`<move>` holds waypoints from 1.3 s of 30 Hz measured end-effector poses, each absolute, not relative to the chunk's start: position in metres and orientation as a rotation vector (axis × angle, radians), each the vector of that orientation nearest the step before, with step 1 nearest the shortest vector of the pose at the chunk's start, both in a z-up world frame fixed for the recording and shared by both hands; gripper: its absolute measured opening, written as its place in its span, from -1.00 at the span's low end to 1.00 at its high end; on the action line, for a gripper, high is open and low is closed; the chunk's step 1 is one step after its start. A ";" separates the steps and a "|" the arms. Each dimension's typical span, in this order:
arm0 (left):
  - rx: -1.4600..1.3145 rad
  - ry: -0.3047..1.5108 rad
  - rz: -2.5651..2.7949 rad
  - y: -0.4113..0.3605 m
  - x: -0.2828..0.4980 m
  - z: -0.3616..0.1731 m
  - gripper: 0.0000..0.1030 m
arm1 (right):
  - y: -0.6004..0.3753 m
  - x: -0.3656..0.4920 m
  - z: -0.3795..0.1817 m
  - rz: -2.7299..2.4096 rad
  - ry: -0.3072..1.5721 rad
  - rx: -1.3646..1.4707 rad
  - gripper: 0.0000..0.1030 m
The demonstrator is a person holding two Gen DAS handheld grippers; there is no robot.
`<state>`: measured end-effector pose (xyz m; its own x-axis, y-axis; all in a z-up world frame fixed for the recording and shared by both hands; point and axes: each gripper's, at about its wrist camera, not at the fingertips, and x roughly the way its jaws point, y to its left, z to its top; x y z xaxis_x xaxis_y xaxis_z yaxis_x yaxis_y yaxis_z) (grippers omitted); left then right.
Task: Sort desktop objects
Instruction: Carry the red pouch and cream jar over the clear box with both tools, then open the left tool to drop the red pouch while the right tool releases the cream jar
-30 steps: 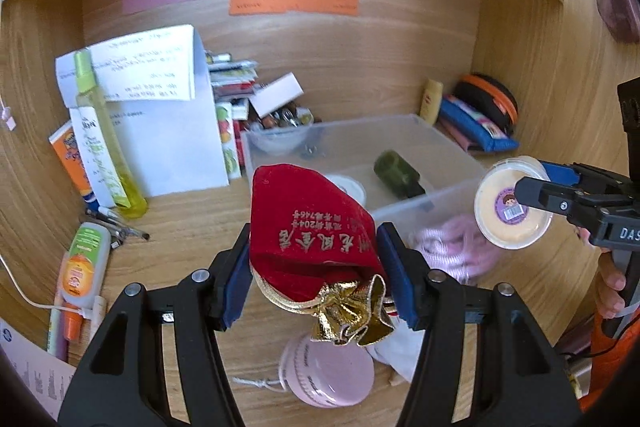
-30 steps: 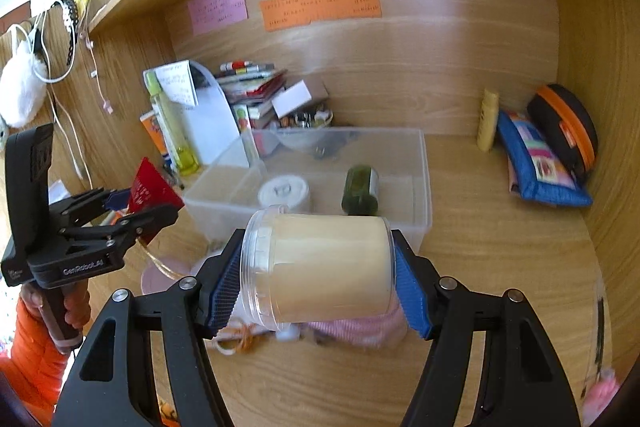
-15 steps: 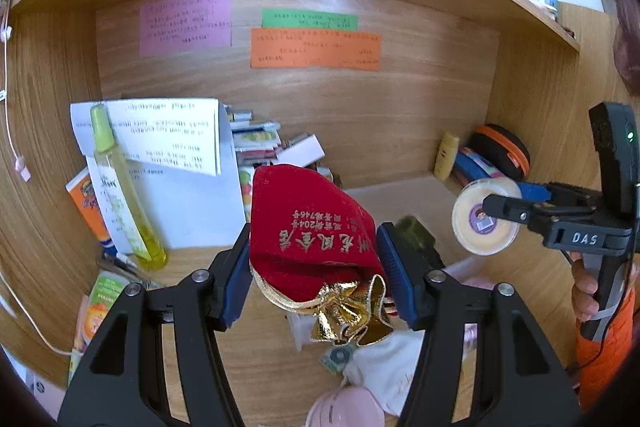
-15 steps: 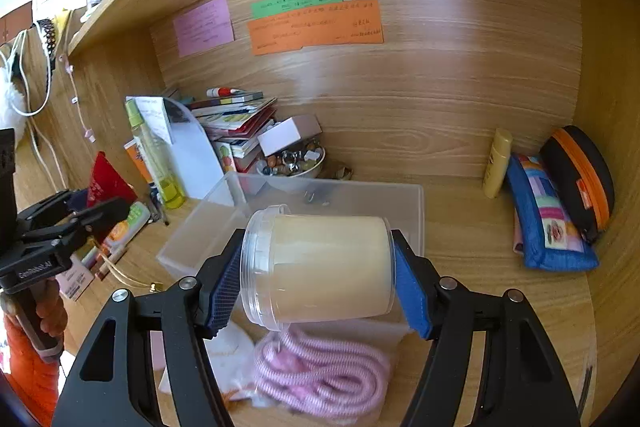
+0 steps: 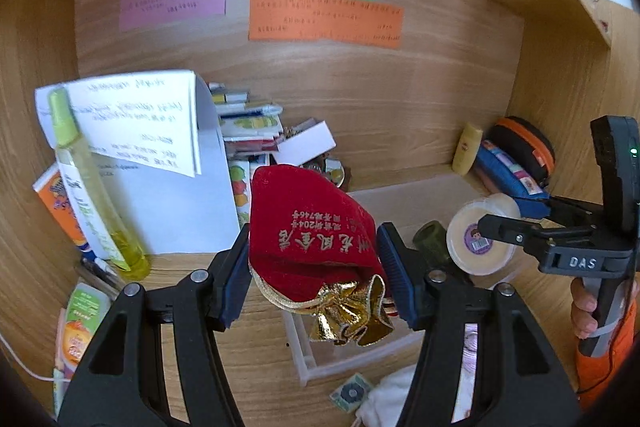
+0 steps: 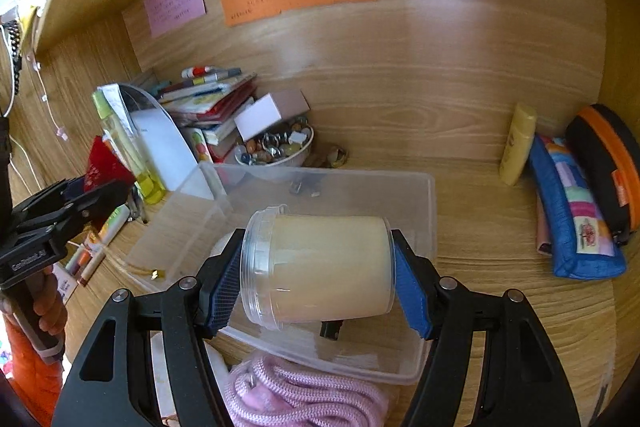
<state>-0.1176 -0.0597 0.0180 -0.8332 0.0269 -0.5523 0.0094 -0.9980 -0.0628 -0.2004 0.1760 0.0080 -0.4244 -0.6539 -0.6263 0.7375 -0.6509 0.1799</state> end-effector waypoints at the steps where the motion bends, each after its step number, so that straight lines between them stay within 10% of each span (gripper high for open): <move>1: -0.915 -0.100 2.990 -0.060 -0.121 0.015 0.15 | 0.175 -0.201 0.005 -2.113 0.156 0.868 0.25; 39: -1.058 -0.103 2.797 -0.046 -0.152 -0.026 0.56 | 0.152 -0.201 -0.032 -2.036 0.304 0.982 0.27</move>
<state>-0.1523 -0.0463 -0.0259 -0.7399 0.1636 -0.6525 -0.1150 -0.9865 -0.1169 -0.2009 0.1521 -0.0315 -0.3458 -0.5819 -0.7360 0.7715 -0.6229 0.1300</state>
